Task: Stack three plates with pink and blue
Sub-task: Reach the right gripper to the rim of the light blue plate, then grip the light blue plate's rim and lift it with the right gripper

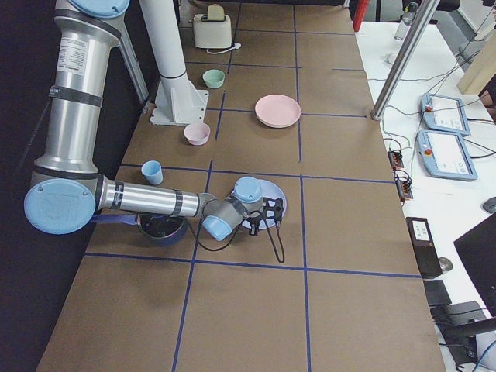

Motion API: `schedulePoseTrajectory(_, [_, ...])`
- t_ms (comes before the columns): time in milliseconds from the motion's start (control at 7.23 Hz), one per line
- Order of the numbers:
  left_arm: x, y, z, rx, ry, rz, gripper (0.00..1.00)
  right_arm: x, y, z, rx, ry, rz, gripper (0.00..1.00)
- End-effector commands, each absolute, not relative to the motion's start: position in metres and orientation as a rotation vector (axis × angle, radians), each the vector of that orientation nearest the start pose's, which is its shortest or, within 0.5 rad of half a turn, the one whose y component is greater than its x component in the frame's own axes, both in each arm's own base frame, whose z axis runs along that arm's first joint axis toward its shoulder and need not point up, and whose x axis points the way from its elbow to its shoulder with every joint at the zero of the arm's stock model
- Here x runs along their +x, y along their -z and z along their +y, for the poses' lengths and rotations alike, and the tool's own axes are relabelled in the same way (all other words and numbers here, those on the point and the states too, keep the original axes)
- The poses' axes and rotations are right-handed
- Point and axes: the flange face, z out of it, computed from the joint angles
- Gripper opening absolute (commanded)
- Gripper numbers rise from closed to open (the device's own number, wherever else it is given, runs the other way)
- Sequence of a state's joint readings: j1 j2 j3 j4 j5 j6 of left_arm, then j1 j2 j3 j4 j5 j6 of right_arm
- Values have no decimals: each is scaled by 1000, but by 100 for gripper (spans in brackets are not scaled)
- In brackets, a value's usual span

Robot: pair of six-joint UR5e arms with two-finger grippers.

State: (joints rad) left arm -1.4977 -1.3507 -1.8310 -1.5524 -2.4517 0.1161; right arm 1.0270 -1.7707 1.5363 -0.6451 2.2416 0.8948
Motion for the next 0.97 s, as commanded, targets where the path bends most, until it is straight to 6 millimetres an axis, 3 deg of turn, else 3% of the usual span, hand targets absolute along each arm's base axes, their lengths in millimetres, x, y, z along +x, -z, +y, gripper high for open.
schedulePoseTrajectory(0, [-27, -622, -403, 41, -186, 883, 100, -155, -671, -393, 69, -93, -915, 0])
schedulePoseTrajectory(138, [-27, -622, -403, 41, -186, 884, 100, -155, -668, -394, 71, -90, -920, 0])
schedulePoseTrajectory(415, [-27, -621, -403, 42, -186, 884, 100, -166, -625, -397, 50, -37, -1022, 0])
schedulePoseTrajectory(553, [-27, -621, -403, 42, -186, 884, 100, -179, -587, -417, 38, -81, -1078, 0])
schedulePoseTrajectory(691, [-27, -621, -403, 42, -186, 886, 100, -204, -526, -457, -8, -182, -1122, 0])
schedulePoseTrajectory(830, [-27, -622, -403, 39, -185, 886, 100, -241, -463, -477, -41, -210, -1135, 0])
